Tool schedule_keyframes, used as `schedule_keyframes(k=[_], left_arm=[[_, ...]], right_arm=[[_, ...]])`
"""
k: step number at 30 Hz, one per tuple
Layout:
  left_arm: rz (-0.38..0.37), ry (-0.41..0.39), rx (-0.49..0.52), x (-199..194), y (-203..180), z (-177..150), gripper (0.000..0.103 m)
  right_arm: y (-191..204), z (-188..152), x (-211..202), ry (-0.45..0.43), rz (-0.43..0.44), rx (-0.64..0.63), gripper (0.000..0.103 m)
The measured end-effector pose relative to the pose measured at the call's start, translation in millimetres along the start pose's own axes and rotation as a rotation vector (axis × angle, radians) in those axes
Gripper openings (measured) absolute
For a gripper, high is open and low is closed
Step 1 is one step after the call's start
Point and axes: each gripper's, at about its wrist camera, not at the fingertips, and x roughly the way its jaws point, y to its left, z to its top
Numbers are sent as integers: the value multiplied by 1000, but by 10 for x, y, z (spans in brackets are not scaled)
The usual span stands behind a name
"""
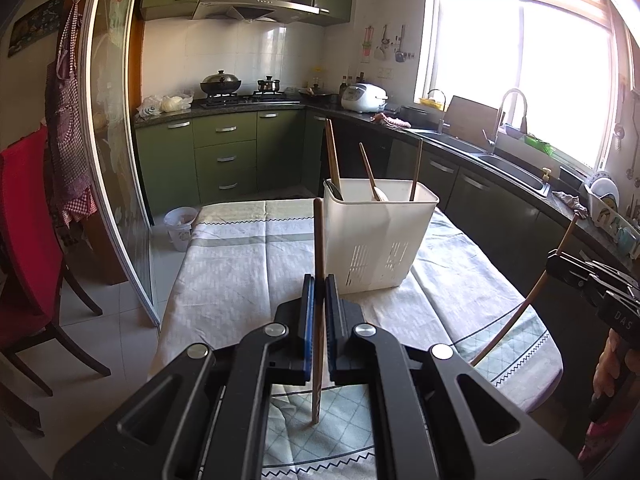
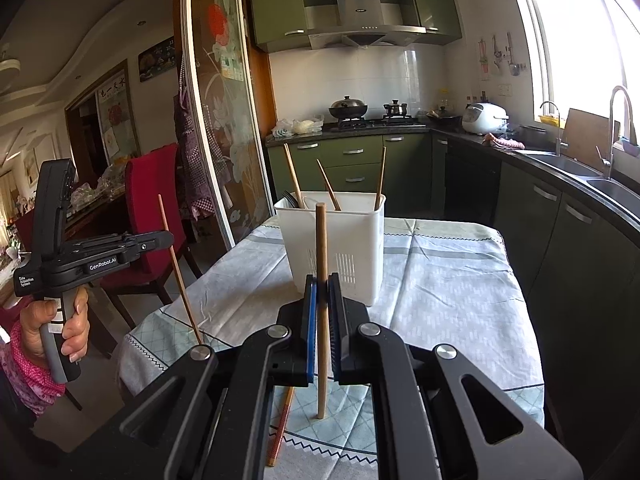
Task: Organize utensils
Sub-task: 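Lower both held chopsticks into the white holder and open both tools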
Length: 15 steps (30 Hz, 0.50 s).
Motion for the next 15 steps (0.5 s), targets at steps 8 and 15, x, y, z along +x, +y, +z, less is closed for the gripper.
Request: schedule_keyframes(k=[8, 15], left_arm=[[-33, -35, 20, -40, -102, 231, 5], [-76, -143, 67, -193, -315, 841, 5]], right_arm=[[-39, 357, -105, -60, 42, -1, 6], [-101, 1077, -206, -190, 62, 1, 6]])
